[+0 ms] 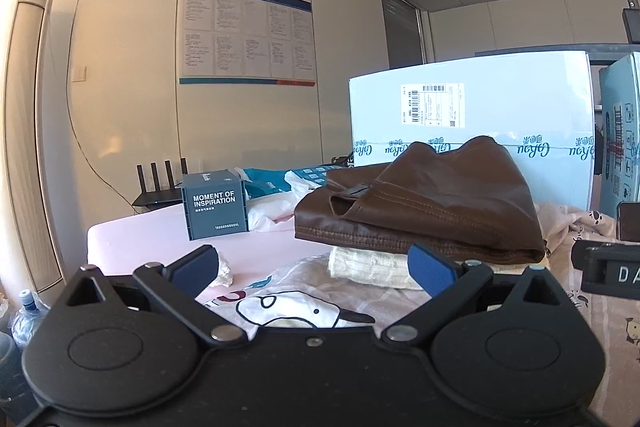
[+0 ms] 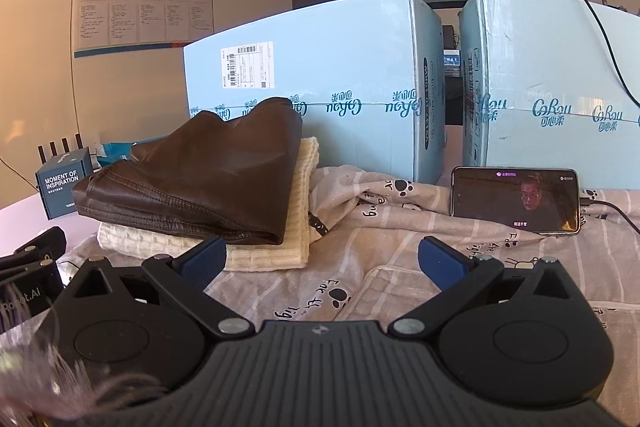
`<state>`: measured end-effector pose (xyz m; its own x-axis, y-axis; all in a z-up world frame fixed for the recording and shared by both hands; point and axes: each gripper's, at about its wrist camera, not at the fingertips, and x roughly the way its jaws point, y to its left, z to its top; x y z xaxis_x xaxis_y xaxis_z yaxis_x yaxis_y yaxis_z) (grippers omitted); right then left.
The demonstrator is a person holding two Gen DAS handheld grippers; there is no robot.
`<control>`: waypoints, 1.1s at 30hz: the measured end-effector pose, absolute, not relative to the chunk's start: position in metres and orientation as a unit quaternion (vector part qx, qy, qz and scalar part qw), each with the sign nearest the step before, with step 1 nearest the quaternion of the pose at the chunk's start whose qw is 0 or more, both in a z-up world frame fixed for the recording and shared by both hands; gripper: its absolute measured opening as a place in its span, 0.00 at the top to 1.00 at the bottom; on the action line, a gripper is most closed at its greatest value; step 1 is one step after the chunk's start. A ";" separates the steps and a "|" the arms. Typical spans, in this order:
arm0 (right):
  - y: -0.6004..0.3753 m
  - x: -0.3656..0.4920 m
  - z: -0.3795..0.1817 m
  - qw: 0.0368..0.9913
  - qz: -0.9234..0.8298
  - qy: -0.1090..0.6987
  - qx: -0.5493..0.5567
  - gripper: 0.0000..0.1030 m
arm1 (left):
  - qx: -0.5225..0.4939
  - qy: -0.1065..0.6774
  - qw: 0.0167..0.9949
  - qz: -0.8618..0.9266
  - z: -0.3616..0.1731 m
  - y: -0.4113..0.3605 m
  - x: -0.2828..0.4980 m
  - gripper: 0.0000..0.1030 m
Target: Fold clothes
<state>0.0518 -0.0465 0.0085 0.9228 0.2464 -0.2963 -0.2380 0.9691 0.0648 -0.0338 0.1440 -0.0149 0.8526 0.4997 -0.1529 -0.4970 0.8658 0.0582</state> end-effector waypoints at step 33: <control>-0.034 0.047 -0.001 0.975 0.146 0.166 -0.030 0.00 | 0.002 0.094 0.963 0.253 -0.010 0.150 -0.029 0.00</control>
